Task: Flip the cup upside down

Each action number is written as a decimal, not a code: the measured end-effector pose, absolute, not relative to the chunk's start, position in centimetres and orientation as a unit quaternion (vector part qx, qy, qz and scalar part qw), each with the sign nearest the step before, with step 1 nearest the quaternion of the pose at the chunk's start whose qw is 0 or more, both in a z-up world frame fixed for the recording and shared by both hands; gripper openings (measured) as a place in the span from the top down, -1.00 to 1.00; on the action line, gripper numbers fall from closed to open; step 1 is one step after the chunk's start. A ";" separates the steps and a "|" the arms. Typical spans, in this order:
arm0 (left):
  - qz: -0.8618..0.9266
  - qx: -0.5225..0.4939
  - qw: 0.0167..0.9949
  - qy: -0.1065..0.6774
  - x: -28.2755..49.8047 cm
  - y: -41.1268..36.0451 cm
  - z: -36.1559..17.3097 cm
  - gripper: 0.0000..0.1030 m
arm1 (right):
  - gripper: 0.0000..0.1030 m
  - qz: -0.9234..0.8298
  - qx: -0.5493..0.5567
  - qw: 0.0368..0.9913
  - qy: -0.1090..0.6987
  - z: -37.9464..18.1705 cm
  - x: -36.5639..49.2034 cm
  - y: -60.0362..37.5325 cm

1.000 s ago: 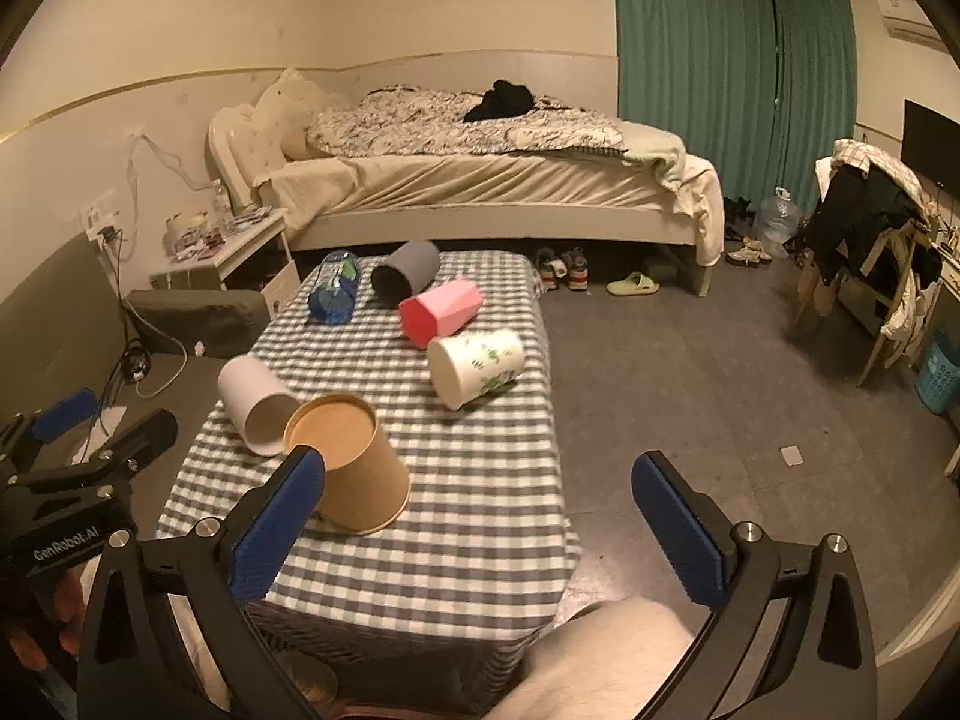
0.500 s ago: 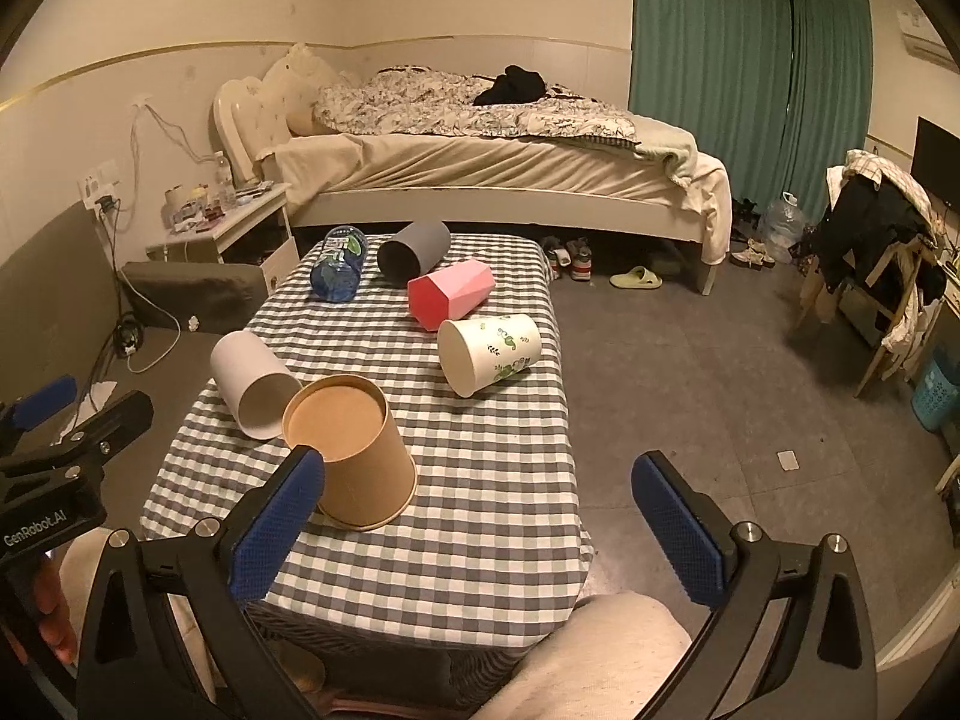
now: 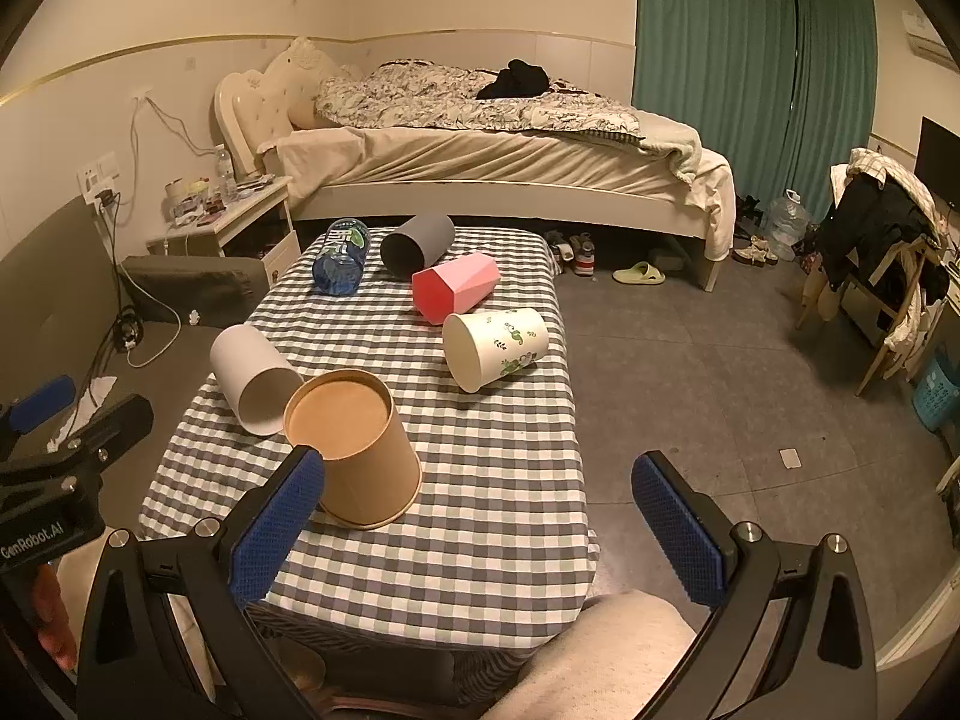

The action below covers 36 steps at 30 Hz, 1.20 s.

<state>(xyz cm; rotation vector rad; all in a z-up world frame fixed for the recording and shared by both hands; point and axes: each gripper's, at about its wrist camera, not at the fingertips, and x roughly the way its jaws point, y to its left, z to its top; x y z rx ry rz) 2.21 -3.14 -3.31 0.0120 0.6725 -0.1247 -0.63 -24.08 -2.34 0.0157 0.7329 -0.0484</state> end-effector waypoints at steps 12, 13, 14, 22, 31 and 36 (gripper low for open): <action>-0.058 0.010 0.944 0.325 1.9 -3.3 -3.3 -1.00 | -0.99 -0.023 0.006 0.933 0.359 -2.4 -0.6 -24.0; -0.057 0.010 0.944 0.325 1.9 -3.3 -3.3 -1.00 | -0.99 -0.023 0.005 0.933 0.360 -2.4 -0.6 -24.0; -0.057 0.010 0.944 0.325 1.8 -3.3 -3.3 -1.00 | -0.99 -0.023 0.005 0.933 0.360 -2.4 -0.5 -24.0; -0.057 0.010 0.944 0.325 1.9 -3.3 -3.3 -1.00 | -0.99 -0.022 0.003 0.932 0.363 -2.5 -0.5 -23.9; -0.058 0.009 0.944 0.326 1.9 -3.3 -3.3 -1.00 | -0.99 -0.023 0.002 0.932 0.363 -2.7 -0.5 -23.9; -0.057 0.010 0.943 0.327 1.9 -3.2 -3.3 -1.00 | -0.99 -0.022 0.002 0.930 0.366 -2.7 -0.5 -23.9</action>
